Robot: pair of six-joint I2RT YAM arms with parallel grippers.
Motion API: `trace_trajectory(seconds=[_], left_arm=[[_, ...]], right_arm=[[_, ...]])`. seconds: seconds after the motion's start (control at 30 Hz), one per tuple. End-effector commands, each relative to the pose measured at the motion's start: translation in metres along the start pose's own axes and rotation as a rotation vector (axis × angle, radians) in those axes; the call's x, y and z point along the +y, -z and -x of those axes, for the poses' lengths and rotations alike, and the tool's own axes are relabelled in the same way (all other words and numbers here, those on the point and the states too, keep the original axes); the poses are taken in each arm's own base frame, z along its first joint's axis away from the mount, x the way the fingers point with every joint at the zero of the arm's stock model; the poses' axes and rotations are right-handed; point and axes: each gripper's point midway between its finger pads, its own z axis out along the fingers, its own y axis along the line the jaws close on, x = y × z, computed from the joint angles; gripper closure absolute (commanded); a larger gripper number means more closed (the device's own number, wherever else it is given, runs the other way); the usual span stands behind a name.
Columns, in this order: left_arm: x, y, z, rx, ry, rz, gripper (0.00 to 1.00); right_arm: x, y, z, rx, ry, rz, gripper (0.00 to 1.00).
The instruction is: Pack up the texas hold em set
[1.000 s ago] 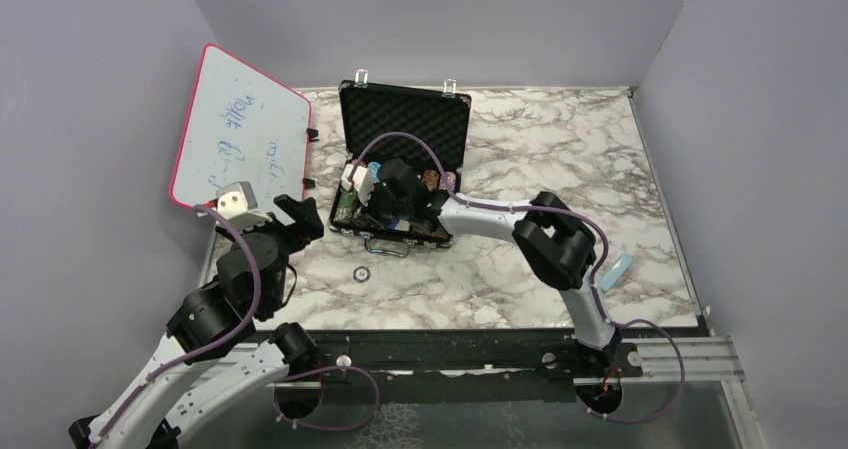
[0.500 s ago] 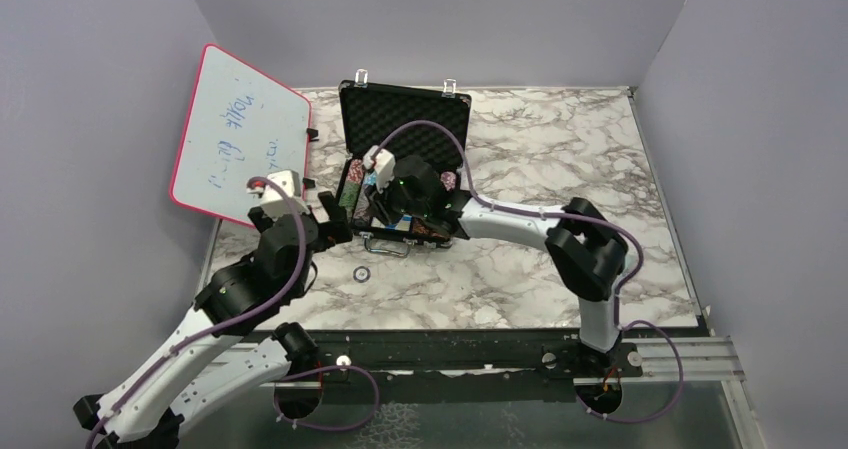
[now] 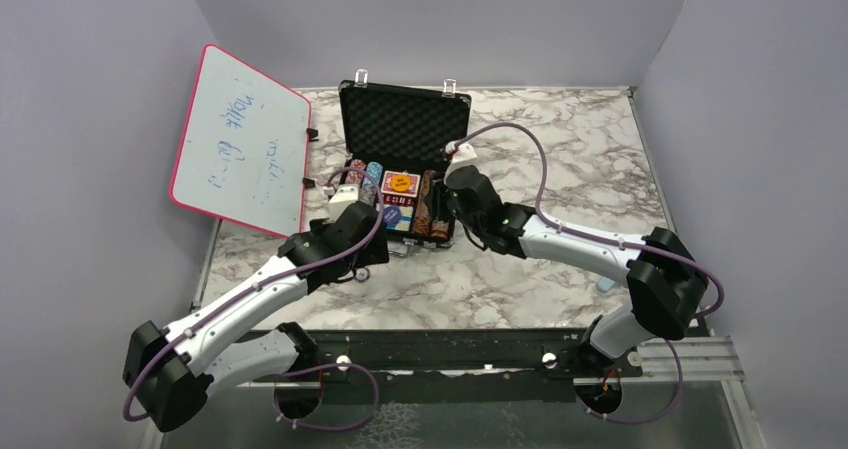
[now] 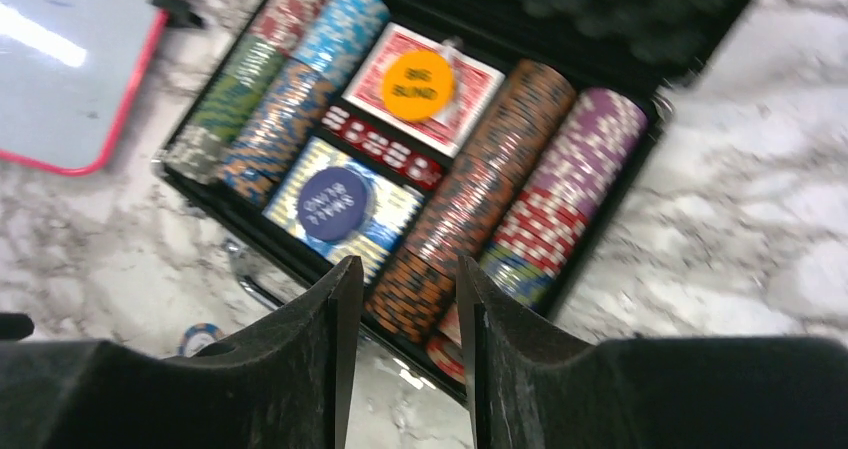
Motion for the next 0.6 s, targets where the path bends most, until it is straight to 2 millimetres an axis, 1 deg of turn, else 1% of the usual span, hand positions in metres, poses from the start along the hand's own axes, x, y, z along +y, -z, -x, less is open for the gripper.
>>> trace_trajectory(seconds=[0.0,0.07,0.17,0.23,0.37,0.43,0.57], left_arm=[[0.008,-0.019,-0.057,0.239,0.047,0.030,0.01],[0.012,-0.026,-0.068,0.269,0.053,0.055,0.01],[0.020,-0.037,-0.075,0.300,0.065,0.100,0.01],[0.025,-0.046,-0.080,0.330,0.063,0.126,0.06],[0.032,-0.064,-0.085,0.362,0.045,0.155,0.21],[0.029,-0.070,-0.085,0.372,0.041,0.136,0.27],[0.017,-0.077,-0.083,0.376,0.044,0.083,0.28]], right_arm=[[-0.043,0.016,-0.020,0.042,-0.097,-0.197,0.57],[-0.046,0.019,-0.028,0.070,-0.100,-0.202,0.57],[-0.046,0.023,-0.038,0.092,-0.114,-0.189,0.57],[-0.045,0.023,-0.041,0.099,-0.116,-0.179,0.57],[-0.042,0.023,-0.040,0.109,-0.108,-0.165,0.57],[-0.042,0.023,-0.040,0.110,-0.104,-0.161,0.57],[-0.043,0.025,-0.039,0.105,-0.097,-0.161,0.57]])
